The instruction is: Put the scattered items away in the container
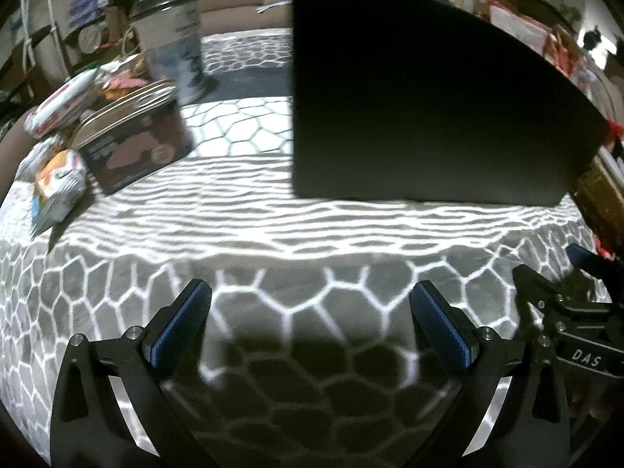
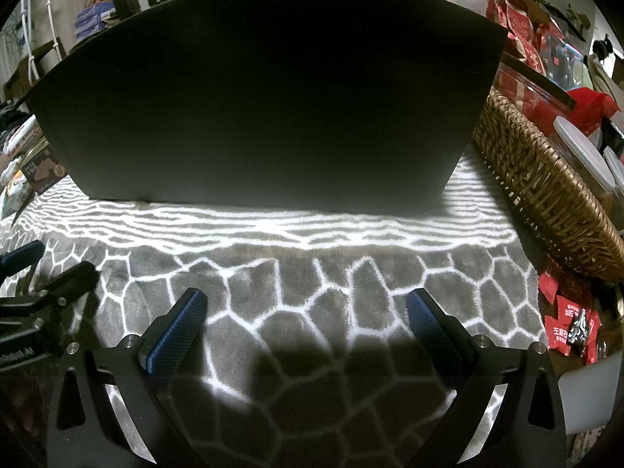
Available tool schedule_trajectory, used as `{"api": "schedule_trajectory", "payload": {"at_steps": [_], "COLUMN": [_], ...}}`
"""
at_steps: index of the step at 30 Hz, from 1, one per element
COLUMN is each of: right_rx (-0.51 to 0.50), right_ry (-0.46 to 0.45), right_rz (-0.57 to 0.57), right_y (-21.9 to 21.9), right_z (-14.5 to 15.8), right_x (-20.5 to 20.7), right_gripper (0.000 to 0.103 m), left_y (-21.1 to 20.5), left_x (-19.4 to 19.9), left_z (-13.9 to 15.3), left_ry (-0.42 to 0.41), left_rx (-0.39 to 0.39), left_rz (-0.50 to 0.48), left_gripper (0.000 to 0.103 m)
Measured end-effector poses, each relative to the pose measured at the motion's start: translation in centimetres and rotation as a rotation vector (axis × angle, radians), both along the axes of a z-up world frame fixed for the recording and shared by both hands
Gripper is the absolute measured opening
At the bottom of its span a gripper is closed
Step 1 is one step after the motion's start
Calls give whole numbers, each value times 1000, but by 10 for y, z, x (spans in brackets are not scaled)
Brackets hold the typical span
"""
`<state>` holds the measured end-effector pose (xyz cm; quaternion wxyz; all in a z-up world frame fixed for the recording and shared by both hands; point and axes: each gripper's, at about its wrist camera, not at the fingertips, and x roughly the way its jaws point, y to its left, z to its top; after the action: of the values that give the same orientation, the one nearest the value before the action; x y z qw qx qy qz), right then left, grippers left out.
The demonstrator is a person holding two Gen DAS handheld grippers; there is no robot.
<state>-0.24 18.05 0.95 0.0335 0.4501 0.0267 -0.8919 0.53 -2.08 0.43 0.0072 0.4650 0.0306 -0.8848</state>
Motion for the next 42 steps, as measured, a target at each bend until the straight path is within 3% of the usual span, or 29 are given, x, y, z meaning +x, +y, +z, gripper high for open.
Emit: {"api": "schedule_trajectory", "payload": {"at_steps": [6,10,18,27,36,42], "right_rx": [5,-29,0,-75,-129,-159], "right_ry": [-18,-34,108,147,189,187], "right_rz": [-32,41,210,221,230,238], "right_y": [-6,-25,-82,-127,-163,-181], "right_z": [6,16,62,116,170,185], "right_x": [7,17,46,47,42,30], "right_gripper": [103,103,103,103,103,103], "left_y": [-44,-80,-156,-173,-192,-218], "left_x": [7,20,56,78,90,88], "left_z": [17,38,74,119,170,179], "left_ry": [31,80,129,195,260,267], "left_rx": [43,56,31,-76,-91,-123], "left_rz": [85,144,250,229,255,278], "left_gripper": [103,103,103,103,103,103]}}
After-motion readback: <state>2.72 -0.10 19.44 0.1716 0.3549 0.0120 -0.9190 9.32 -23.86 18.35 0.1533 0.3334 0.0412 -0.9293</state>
